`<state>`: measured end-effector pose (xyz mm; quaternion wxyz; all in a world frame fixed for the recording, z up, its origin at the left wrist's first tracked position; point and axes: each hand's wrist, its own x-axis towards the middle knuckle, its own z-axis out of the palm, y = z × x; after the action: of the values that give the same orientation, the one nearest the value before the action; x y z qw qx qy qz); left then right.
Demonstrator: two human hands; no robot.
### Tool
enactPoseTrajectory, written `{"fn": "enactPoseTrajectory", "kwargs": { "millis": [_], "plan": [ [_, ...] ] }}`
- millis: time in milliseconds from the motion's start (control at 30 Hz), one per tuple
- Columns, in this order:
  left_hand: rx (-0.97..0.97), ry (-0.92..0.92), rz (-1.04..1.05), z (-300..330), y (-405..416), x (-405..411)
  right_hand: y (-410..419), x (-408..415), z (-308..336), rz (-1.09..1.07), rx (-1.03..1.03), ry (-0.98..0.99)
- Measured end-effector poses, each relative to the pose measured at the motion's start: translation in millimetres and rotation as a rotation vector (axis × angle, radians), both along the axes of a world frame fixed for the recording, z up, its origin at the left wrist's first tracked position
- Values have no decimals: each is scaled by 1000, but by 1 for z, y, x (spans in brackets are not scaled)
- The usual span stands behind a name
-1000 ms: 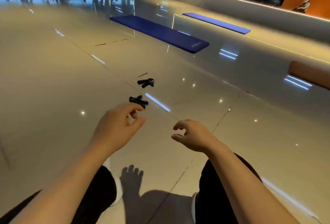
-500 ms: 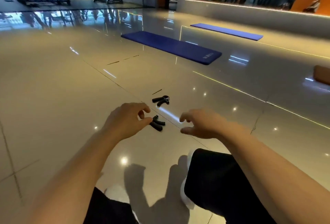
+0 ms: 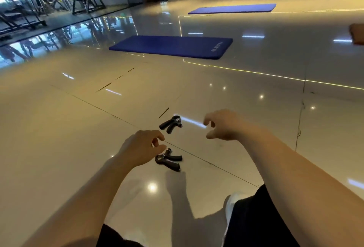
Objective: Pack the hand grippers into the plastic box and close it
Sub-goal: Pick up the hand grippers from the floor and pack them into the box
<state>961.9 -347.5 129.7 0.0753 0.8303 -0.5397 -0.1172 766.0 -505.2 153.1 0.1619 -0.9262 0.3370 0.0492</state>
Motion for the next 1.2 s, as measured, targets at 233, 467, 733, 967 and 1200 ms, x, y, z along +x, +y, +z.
{"fn": "enactPoseTrajectory", "kwargs": {
  "millis": [233, 467, 733, 967, 1200],
  "plan": [
    [21, -10, -24, -6, -39, 51, -64, 43, -15, -39, 105, 150],
    [103, -122, -123, -26, -110, 103, -80, 126, -11, 28, 119, -53],
    [202, -293, -250, -84, -158, 164, -107, 175, -70, 306, -167, 237],
    [271, -151, -83, -209, -189, 202, -99, 184, -224, 507, 2, 361],
    [370, -62, -52, -308, -183, 224, -106, 206, -323, 490, 76, 378]
  ]
}}
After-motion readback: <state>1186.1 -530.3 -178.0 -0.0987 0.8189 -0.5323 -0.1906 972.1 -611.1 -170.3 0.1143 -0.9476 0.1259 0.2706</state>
